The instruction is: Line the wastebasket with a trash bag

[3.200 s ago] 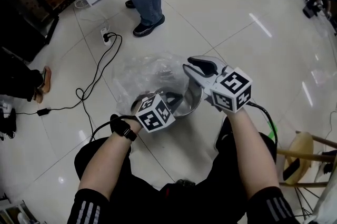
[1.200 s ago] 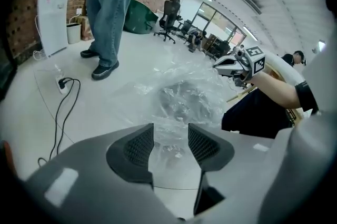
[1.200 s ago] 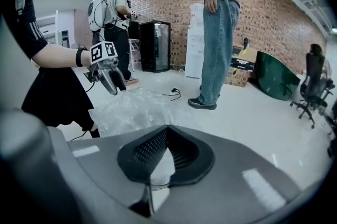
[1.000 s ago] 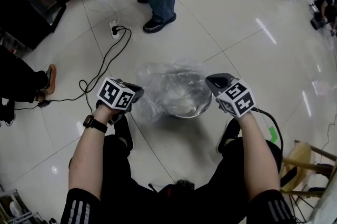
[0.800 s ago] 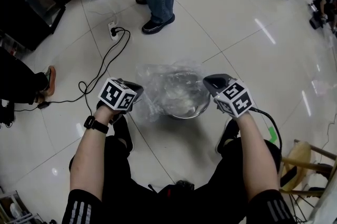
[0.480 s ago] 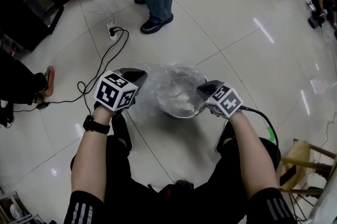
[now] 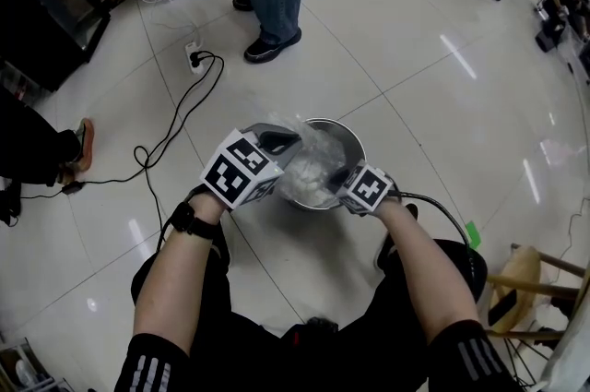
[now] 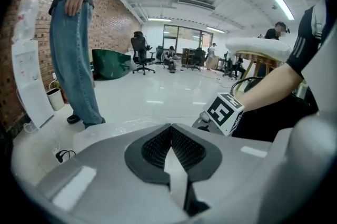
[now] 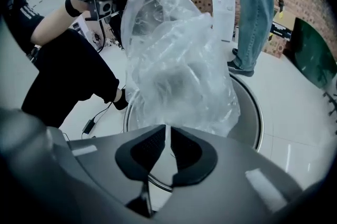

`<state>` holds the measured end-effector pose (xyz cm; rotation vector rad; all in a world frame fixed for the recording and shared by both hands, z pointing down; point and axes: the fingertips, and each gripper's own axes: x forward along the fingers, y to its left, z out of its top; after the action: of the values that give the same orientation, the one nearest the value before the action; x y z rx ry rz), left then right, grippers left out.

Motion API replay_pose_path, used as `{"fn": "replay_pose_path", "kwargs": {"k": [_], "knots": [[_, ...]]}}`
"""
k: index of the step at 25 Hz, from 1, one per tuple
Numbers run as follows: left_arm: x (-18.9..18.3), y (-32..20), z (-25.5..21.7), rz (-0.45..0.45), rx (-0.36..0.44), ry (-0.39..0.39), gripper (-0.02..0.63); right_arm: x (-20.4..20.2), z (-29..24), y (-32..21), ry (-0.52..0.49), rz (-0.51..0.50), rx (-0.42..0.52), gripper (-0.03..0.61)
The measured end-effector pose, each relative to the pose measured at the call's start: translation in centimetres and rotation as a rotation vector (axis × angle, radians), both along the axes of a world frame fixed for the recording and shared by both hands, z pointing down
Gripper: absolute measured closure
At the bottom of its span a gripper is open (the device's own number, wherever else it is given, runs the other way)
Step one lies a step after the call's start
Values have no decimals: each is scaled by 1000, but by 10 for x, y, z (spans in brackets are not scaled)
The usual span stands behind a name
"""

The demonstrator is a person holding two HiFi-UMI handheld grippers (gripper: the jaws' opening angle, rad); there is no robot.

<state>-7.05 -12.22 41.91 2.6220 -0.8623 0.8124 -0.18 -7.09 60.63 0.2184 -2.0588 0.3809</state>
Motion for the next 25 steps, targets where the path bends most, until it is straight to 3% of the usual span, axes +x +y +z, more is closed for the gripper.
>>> {"fn": "replay_pose_path", "kwargs": {"k": [3,10,18,25], "knots": [[18,6,10,53,-2,-21,614,-2,-9,1,11,-33,41,466],[44,8,27,108,-21,-46,614,22,-40,-6,-19,-25,38,419],[69,10,40,156,-23,-67,614,51,-90,-15,-90,-38,-14,393],[64,6,36,140,-14,-68,614,50,-97,-42,-128,37,76,394]]}}
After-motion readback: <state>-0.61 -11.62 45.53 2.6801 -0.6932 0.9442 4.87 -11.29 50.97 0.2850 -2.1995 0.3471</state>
